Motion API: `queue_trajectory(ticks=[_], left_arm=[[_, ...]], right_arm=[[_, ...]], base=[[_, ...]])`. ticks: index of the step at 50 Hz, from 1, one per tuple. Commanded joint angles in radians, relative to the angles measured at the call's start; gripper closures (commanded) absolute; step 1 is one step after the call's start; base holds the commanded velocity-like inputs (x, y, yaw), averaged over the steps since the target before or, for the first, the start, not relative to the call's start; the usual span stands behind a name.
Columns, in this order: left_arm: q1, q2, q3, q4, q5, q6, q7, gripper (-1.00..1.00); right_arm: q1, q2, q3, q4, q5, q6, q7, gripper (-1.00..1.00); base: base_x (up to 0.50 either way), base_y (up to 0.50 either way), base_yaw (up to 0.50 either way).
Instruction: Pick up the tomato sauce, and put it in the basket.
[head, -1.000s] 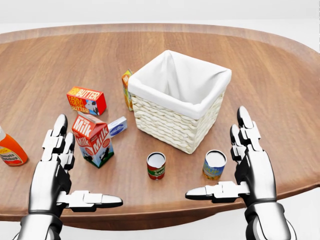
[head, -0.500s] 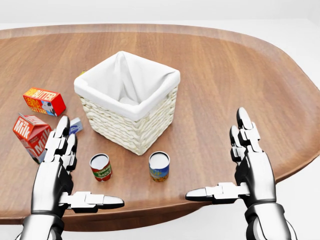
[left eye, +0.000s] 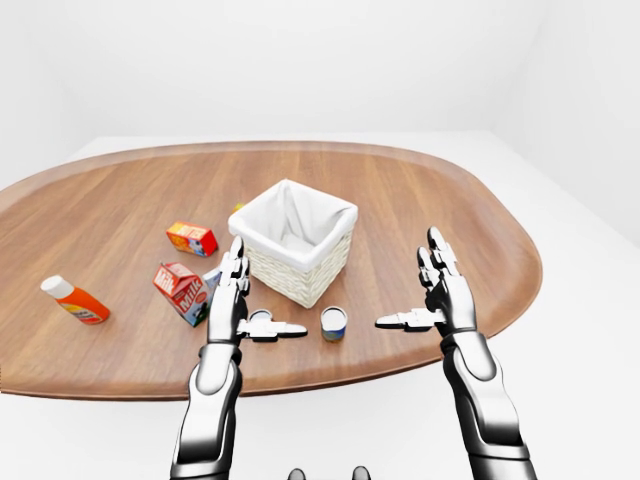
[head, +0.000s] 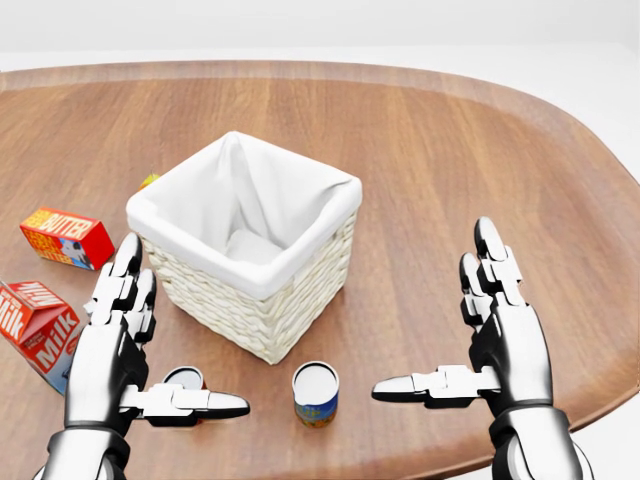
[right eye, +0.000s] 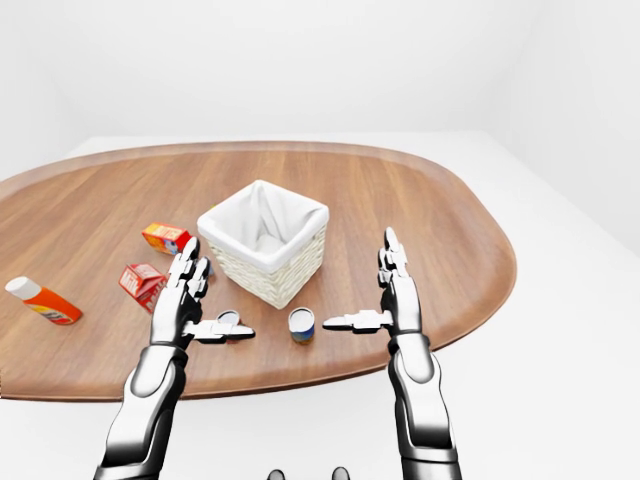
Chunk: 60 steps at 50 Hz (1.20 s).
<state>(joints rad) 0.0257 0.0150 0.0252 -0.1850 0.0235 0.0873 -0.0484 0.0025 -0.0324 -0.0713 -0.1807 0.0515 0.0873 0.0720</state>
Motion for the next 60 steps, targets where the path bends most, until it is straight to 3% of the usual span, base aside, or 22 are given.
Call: queue_trajectory(ticks=[1, 6, 23, 31, 49, 55, 58, 60], left_arm=[[-0.003, 0.000, -0.002, 0.008, 0.000, 0.000, 0.000, -1.00], [-0.001, 0.002, -0.002, -0.005, 0.001, 0.000, -0.001, -1.00], [-0.002, 0.000, -0.006, 0.004, 0.002, 0.000, 0.002, -1.00], [-0.002, -0.001, -0.006, 0.002, 0.002, 0.000, 0.002, -1.00], [0.001, -0.001, -0.008, -0.001, 0.003, 0.000, 0.004, -1.00], [0.000, -0.001, -0.007, 0.004, 0.003, 0.000, 0.003, -1.00], [0.002, 0.000, -0.005, -0.004, 0.004, 0.000, 0.004, -1.00], [0.004, 0.001, -0.006, -0.008, 0.009, 0.000, 0.005, -1.00]], right_arm=[[0.001, 0.001, 0.002, 0.004, -0.001, 0.000, 0.000, -1.00], [0.006, 0.005, 0.007, 0.020, -0.016, -0.016, -0.010, -1.00], [0.013, 0.005, 0.002, -0.004, 0.014, -0.001, 0.017, -1.00], [0.012, 0.005, 0.008, 0.013, -0.010, -0.022, -0.001, -1.00], [0.014, 0.006, 0.008, 0.014, -0.010, -0.032, -0.003, -1.00], [0.005, 0.005, 0.002, 0.014, 0.003, -0.011, -0.001, -1.00], [-0.005, 0.005, -0.001, 0.033, -0.006, -0.027, -0.021, -1.00], [-0.007, 0.004, 0.001, 0.031, -0.008, -0.022, -0.025, -1.00]], base=[[0.50, 0.00, 0.00], [0.30, 0.00, 0.00], [0.15, 0.00, 0.00], [0.12, 0.00, 0.00], [0.00, 0.00, 0.00], [0.11, 0.00, 0.00], [0.14, 0.00, 0.00], [0.00, 0.00, 0.00]])
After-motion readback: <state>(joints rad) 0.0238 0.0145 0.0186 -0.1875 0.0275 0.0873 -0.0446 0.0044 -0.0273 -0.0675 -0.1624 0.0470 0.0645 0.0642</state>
